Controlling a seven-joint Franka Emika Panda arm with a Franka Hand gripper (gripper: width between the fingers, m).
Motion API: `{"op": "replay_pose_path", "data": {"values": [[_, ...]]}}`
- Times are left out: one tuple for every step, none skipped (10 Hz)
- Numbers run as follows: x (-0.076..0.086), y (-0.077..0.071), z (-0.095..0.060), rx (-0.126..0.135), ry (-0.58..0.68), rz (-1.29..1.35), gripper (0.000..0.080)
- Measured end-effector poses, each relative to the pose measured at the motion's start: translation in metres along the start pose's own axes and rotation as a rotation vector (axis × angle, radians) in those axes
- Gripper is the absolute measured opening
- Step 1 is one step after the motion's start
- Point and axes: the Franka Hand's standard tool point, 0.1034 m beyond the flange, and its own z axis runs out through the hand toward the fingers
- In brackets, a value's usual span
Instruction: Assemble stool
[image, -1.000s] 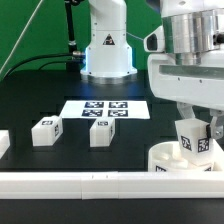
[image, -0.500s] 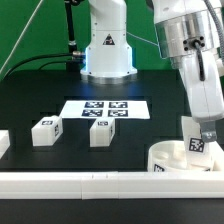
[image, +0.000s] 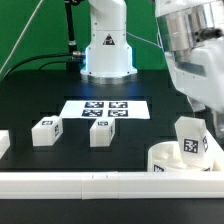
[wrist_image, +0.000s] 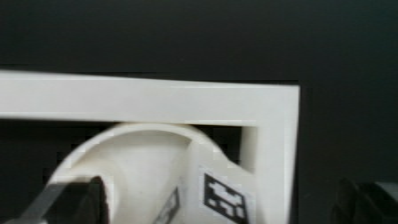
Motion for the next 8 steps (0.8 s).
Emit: {"op": "replay_pose_path", "data": {"values": [[-0.004, 0.000, -0.002, -0.007, -0.008, -0.134, 0.0647], [-0.005, 0.002, 0.000, -0.012, -0.008, -0.210, 0.0647], [-0.004, 0.002, 0.000, -0.012, -0.007, -0.246, 0.0649], [-0.003, 0.002, 0.000, -0.012, -0.006, -0.322, 0.0649], [-0.004, 0.003, 0.000, -0.026, -0.006, -0.397, 0.0649], [-0.004, 0.005, -0.005, -0.100, -0.003, -0.589, 0.0649], [-0.005, -0.002, -0.014, -0.134, 0.009, -0.739, 0.0649], [-0.007, -0.003, -0.015, -0.162, 0.023, -0.873, 0.0649]]}}
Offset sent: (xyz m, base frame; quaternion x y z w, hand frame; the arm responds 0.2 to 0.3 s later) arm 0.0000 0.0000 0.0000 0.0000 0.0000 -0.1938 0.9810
